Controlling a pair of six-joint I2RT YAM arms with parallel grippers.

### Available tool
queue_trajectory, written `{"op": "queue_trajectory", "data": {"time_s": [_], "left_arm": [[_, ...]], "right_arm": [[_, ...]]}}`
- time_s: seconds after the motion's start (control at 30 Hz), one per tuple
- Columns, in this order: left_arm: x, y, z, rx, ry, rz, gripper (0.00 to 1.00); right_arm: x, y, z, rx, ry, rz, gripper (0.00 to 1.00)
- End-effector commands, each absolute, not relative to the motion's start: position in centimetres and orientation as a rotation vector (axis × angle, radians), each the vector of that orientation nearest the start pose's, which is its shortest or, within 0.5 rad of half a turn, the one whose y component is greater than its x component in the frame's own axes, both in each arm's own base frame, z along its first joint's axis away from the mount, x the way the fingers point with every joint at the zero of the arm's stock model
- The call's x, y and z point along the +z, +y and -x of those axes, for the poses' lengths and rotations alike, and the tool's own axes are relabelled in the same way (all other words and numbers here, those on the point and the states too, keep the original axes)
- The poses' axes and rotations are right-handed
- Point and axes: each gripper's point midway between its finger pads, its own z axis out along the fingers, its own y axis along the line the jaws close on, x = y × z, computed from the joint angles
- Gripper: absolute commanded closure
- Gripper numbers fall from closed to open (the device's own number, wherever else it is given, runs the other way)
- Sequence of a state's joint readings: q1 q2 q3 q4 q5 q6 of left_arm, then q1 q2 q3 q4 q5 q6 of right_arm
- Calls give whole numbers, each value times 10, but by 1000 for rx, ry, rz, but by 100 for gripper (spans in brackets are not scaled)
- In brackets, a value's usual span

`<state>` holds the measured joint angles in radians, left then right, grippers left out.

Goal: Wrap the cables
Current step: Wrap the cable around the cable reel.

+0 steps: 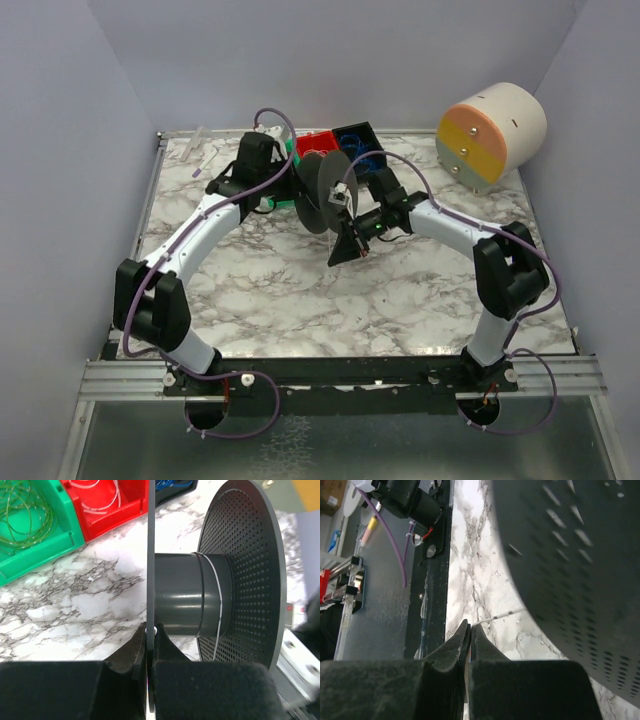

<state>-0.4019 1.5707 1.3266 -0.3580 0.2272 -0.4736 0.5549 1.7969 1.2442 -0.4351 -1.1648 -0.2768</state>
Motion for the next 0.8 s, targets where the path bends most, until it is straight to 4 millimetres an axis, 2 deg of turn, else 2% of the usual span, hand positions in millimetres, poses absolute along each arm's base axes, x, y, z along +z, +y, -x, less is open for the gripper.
{"op": "queue_trajectory", "data": {"time_s": [0.0,0.2,0.33,0.57,0.77], "left_arm": [[301,-231,-394,-952,1965,-47,100],[309,-226,-384,-1021,1934,-77,100],[315,-221,-382,-1008,1935,-100,100],[318,-221,-377,-1006,1950,-140,100],[315,-223,-371,-1019,1972,-171,100]], "right_arm": [[136,318,-238,1561,1938,1294,99],[131,296,-265,1532,1985,1155,99],[124,281,-288,1416,2040,1049,99],[111,248,-342,1007,2132,821,100],[116,210,-379,705,2136,625,100]]}}
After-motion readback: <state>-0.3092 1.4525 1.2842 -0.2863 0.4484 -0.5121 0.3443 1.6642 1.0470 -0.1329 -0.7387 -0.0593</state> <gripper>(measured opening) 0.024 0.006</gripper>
